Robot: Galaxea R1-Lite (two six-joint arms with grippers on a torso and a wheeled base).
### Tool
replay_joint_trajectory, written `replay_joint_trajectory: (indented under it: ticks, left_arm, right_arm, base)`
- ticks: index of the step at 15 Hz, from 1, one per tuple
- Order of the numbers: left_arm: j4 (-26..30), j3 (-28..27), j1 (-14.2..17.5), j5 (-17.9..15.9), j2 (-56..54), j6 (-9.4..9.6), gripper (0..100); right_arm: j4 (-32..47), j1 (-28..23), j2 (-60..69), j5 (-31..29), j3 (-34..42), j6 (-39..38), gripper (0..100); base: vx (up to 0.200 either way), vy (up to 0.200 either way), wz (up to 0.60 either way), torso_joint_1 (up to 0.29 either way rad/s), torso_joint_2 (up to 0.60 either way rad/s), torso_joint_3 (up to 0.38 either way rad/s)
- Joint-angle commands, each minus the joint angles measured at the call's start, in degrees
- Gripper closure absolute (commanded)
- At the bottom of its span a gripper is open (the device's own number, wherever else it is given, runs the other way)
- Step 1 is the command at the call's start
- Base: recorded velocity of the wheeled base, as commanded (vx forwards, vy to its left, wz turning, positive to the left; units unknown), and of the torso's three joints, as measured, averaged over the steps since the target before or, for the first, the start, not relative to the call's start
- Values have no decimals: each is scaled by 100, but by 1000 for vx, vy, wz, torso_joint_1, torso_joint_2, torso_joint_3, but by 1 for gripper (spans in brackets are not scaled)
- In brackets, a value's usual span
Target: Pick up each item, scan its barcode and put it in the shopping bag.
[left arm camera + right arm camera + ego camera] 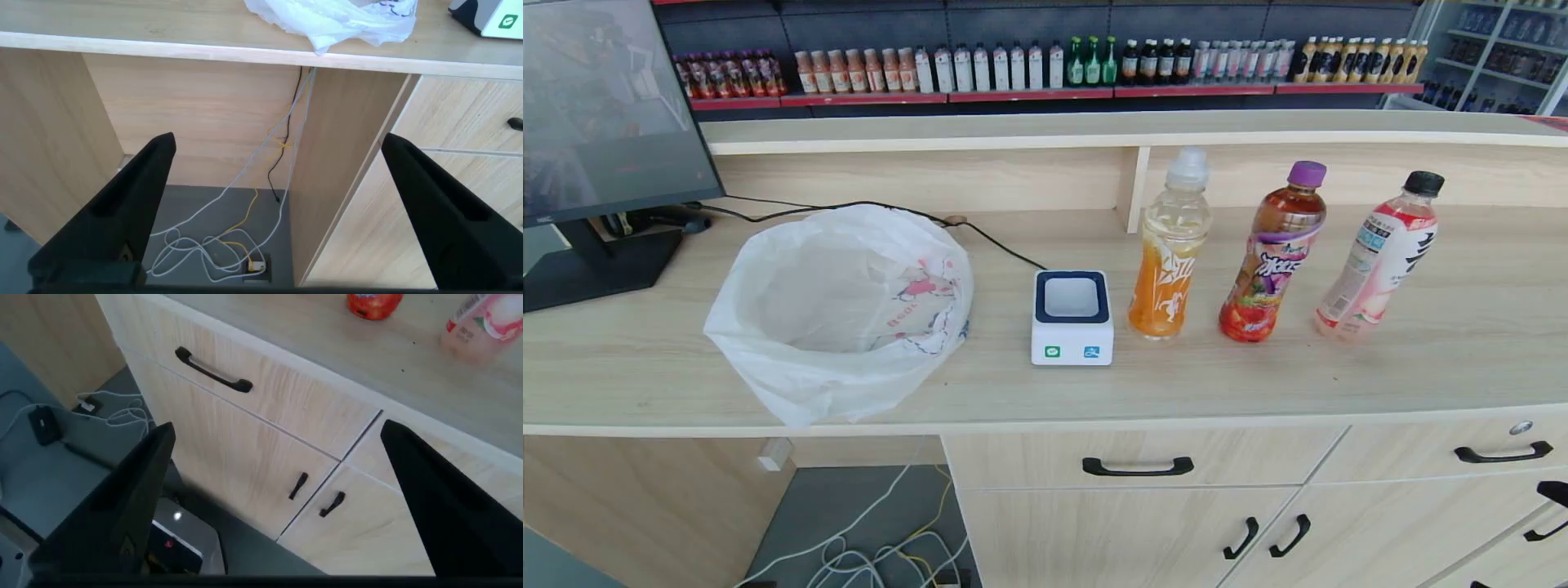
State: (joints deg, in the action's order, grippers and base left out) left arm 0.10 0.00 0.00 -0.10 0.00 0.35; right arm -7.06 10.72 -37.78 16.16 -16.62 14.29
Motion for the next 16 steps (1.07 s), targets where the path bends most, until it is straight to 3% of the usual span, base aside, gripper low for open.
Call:
replay_joint_trajectory:
  ticks: [1, 5, 7, 9, 14, 16]
  left_arm:
    - [-1, 0, 0, 1, 0, 0, 0]
    - [-1, 0, 0, 1, 0, 0, 0]
    - [-1, 0, 0, 1, 0, 0, 0]
    - [-1, 0, 0, 1, 0, 0, 0]
    - [-1, 0, 0, 1, 0, 0, 0]
    - [-1, 0, 0, 1, 0, 0, 0]
  right_arm:
    - [-1324, 730, -2111, 53, -474, 92, 0]
    - [-3812, 1135, -3877, 53, -747, -154, 0]
    - [-4699, 1135, -4317, 10, -738, -172, 0]
    - [-5156, 1135, -4528, 1, -694, -286, 0]
    - [-5411, 1143, -5029, -157, -940, -567, 0]
    - [-6114, 1275, -5556, -448, -1098, -717, 0]
  base:
    - [0, 0, 0, 0, 0, 0]
    - [0, 0, 0, 0, 0, 0]
    - [0, 0, 0, 0, 0, 0]
    - [0, 0, 0, 0, 0, 0]
    - [0, 0, 0, 0, 0, 0]
    - [0, 0, 0, 0, 0, 0]
